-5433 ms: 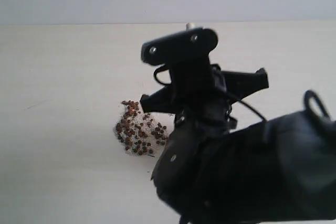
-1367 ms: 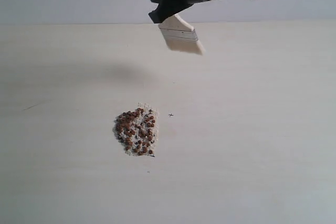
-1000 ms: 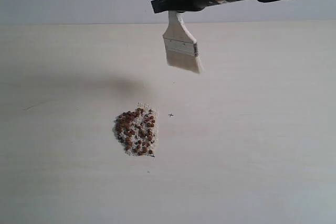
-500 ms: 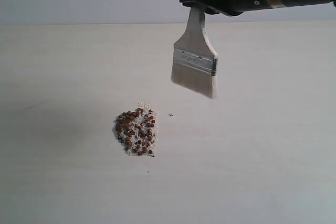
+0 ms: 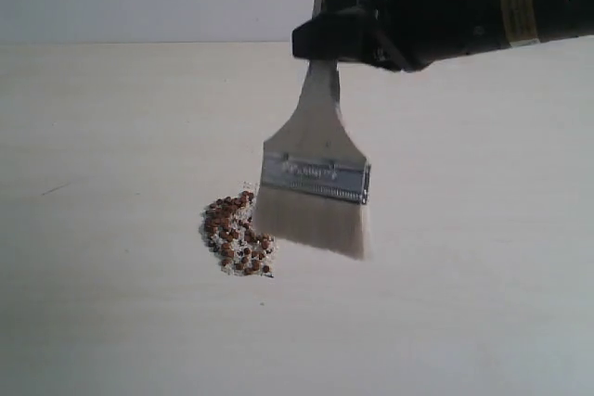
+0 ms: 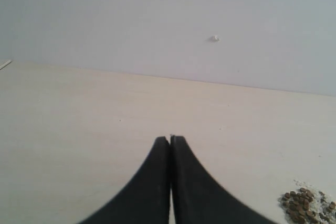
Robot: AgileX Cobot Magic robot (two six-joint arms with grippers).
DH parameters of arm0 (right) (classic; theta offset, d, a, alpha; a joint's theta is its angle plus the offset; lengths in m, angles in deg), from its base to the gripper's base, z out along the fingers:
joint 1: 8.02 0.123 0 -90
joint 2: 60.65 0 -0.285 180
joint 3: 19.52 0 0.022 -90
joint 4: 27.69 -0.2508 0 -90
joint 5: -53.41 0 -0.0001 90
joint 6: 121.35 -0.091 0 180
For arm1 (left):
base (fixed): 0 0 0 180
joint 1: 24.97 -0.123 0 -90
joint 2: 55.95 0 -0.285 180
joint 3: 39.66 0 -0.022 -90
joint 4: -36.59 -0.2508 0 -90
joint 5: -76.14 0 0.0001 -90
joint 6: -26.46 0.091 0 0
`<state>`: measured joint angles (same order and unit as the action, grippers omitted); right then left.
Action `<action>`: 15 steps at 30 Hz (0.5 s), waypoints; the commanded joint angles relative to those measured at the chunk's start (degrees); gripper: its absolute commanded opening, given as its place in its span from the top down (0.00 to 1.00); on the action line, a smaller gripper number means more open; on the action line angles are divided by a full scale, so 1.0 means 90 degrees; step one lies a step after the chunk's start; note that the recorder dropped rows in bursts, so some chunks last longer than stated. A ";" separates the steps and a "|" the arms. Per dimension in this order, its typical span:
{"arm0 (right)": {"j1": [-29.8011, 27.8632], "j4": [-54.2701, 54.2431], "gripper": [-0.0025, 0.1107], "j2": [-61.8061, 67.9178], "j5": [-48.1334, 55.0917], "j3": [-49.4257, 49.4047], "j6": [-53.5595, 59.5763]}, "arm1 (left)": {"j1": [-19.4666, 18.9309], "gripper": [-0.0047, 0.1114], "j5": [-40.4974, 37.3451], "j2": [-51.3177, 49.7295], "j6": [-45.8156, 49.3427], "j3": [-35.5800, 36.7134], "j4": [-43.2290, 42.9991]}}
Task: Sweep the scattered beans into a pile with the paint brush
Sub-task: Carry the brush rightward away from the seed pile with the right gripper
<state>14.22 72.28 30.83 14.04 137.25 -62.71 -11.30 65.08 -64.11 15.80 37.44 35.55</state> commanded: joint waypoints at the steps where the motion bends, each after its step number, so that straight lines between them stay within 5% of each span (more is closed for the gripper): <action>1: -0.0042 -0.0003 0.98 0.0134 -0.1695 -0.0493 -0.0029 | 0.0034 0.96 -0.0003 0.0042 -0.0035 0.0014 0.0004; 6: -0.0042 -0.0003 0.98 0.0111 -0.2529 -0.1241 -0.0029 | 0.0034 0.96 -0.0003 0.0042 -0.0035 0.0014 0.0004; 11: -0.0098 -0.0003 0.98 0.0123 -0.0736 -0.1942 0.0127 | 0.0034 0.96 -0.0003 0.0042 -0.0035 0.0014 0.0004; 15: -0.0946 -0.0003 0.98 0.0361 -0.1222 -0.1770 -0.0015 | 0.0034 0.96 -0.0003 0.0042 -0.0035 0.0014 0.0004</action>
<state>8.88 73.05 33.07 5.61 120.19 -62.47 -11.30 65.08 -64.11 15.80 37.44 35.55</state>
